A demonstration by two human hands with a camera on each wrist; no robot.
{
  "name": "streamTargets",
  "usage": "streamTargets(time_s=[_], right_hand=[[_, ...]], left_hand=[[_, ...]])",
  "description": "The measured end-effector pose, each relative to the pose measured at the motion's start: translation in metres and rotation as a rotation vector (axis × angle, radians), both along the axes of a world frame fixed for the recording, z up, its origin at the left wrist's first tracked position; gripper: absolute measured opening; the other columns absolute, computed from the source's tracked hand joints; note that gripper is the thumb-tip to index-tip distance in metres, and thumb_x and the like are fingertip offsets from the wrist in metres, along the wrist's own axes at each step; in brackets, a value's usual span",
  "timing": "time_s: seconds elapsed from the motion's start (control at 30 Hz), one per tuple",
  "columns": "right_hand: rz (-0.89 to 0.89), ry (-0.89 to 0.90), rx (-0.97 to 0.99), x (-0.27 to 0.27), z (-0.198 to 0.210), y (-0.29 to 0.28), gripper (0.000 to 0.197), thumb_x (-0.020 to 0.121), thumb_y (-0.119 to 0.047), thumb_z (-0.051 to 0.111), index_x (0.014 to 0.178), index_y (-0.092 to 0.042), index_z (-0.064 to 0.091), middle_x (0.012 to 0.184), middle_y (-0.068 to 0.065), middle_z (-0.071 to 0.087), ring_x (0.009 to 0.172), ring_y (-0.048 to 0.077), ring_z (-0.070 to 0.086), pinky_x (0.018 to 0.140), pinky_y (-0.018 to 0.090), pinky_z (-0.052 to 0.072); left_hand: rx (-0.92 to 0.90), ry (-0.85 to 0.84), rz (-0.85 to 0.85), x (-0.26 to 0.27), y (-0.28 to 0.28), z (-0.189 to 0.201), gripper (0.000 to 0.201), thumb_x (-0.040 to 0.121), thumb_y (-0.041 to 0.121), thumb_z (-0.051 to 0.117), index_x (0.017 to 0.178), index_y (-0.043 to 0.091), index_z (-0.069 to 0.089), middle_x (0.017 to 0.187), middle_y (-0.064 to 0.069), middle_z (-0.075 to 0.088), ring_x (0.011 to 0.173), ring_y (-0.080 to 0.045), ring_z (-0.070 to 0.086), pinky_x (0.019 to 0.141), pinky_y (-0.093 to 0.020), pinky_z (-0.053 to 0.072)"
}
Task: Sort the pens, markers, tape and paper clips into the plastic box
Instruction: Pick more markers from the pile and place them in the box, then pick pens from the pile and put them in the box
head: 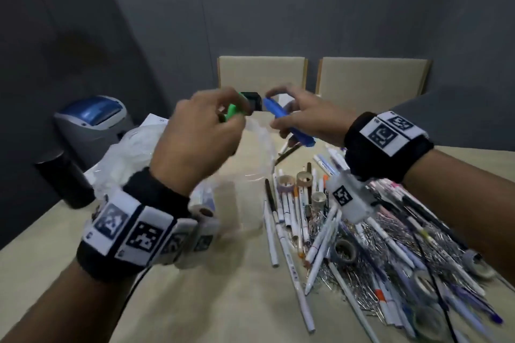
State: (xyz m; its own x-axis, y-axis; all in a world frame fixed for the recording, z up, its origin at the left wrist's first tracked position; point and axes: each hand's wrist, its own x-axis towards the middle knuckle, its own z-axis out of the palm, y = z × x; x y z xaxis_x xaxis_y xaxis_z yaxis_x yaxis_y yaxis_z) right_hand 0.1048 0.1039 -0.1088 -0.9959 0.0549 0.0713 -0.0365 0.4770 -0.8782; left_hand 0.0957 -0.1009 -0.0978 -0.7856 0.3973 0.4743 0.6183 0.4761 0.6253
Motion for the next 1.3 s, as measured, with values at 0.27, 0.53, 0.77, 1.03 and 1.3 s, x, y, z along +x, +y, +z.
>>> streamTargets(time_s=[0.27,0.53,0.77,1.03,1.3], right_hand=[[0.044,-0.127,-0.213,-0.041,0.002,-0.100,0.052,0.093,-0.001,0.056,0.138,-0.017,0.036,0.134,0.012,0.037,0.064,0.025,0.062,0.063,0.036,0.061],[-0.123,-0.171,-0.002,-0.048,-0.002,-0.120,0.045,0.089,-0.017,0.054,0.130,-0.013,0.038,0.116,0.016,0.051,0.077,0.032,0.071,0.063,0.046,0.061],[-0.200,-0.090,0.024,-0.013,0.005,-0.059,0.018,0.092,-0.010,0.055,0.111,-0.011,0.054,0.101,0.016,0.063,0.071,0.023,0.068,0.057,0.035,0.060],[-0.377,-0.059,-0.032,0.029,-0.010,0.034,0.017,0.086,-0.003,0.062,0.103,-0.006,0.062,0.089,0.015,0.064,0.066,0.021,0.064,0.055,0.032,0.057],[-0.170,-0.307,0.325,0.036,-0.045,0.057,0.015,0.090,-0.011,0.063,0.105,-0.012,0.064,0.093,0.007,0.068,0.073,0.017,0.067,0.063,0.030,0.057]], left_hand=[[-0.321,-0.128,0.176,-0.065,-0.057,-0.031,0.023,0.083,0.019,0.049,0.095,0.027,0.067,0.056,0.004,0.069,0.066,-0.007,0.065,0.065,-0.022,0.048],[-0.178,-0.071,0.249,-0.075,-0.077,-0.044,0.019,0.089,0.030,0.056,0.097,0.028,0.073,0.091,0.001,0.072,0.086,-0.013,0.063,0.074,-0.021,0.040],[-0.089,0.003,0.147,-0.056,-0.057,-0.029,0.019,0.089,0.031,0.057,0.100,0.025,0.071,0.090,0.004,0.069,0.083,-0.007,0.063,0.067,-0.022,0.044],[-0.674,-0.120,0.110,-0.073,-0.040,-0.037,0.034,0.085,0.016,0.050,0.112,0.031,0.066,0.113,0.001,0.067,0.101,-0.017,0.058,0.087,-0.029,0.044],[-0.369,0.183,0.063,-0.031,0.002,-0.022,0.021,0.086,0.024,0.054,0.101,0.022,0.069,0.088,0.004,0.068,0.082,-0.018,0.061,0.078,-0.036,0.052]])
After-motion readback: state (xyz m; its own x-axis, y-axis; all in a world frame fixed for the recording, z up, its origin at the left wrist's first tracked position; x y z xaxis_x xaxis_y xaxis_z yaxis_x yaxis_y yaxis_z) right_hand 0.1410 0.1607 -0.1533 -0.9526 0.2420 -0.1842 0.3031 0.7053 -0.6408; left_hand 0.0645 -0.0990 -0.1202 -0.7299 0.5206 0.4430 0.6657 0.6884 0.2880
